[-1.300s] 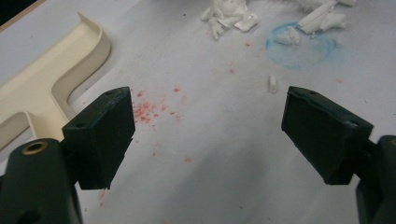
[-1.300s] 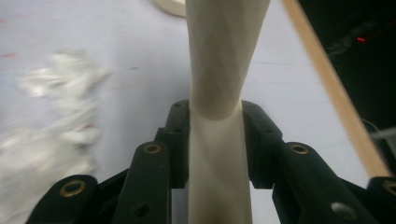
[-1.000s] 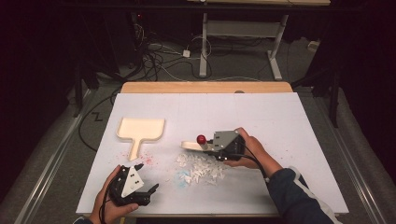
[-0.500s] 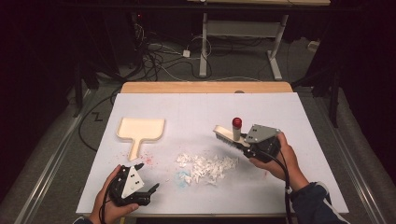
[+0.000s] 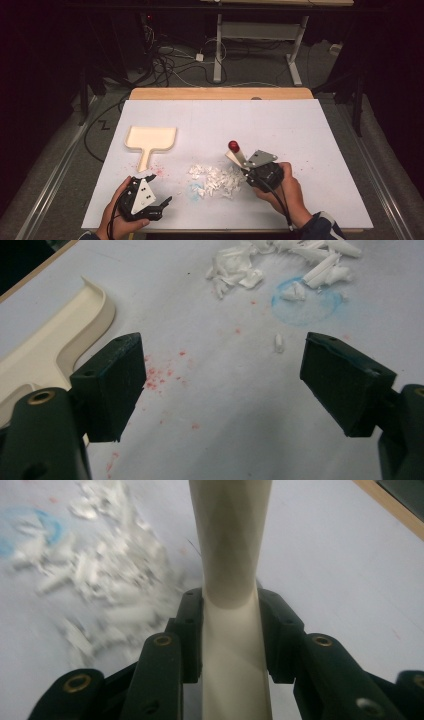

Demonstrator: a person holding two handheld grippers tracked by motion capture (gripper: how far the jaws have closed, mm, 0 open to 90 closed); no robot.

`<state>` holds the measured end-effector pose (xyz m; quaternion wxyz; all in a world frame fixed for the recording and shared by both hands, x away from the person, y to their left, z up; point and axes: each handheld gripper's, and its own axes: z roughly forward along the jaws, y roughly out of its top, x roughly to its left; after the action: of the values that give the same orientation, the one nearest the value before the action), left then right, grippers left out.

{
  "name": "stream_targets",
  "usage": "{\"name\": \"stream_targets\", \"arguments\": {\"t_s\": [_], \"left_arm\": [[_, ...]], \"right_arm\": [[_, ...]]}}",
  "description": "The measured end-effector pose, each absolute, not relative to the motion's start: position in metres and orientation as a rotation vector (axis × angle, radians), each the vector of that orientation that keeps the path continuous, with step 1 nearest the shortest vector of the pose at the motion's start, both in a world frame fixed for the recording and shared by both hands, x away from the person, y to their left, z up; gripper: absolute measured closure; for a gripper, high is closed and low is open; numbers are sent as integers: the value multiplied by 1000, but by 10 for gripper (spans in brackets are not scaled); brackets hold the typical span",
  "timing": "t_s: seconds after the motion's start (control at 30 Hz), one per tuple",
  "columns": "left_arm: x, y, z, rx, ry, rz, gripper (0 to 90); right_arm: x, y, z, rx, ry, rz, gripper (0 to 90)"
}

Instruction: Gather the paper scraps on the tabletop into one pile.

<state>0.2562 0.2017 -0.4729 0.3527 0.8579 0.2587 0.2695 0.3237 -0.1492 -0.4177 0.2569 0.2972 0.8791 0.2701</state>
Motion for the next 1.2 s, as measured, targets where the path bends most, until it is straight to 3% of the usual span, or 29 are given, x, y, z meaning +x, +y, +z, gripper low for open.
{"name": "stream_targets", "arguments": {"t_s": [0.27,0.43,0.63,0.97,1.2], "left_arm": [[257,203,-474,2208,685,689,174],[257,204,-473,2207,688,692,173],[256,206,-474,2209,696,694,168],[256,204,-474,2218,692,694,168],[257,202,-475,2231,686,694,168]], "right_arm": [[325,-109,-417,763,2386,840,675],[326,-109,-405,760,2363,935,678],[319,-141,-387,741,2305,936,679],[308,-209,-389,830,2306,1008,679],[321,-219,-407,918,2269,902,679]]}}
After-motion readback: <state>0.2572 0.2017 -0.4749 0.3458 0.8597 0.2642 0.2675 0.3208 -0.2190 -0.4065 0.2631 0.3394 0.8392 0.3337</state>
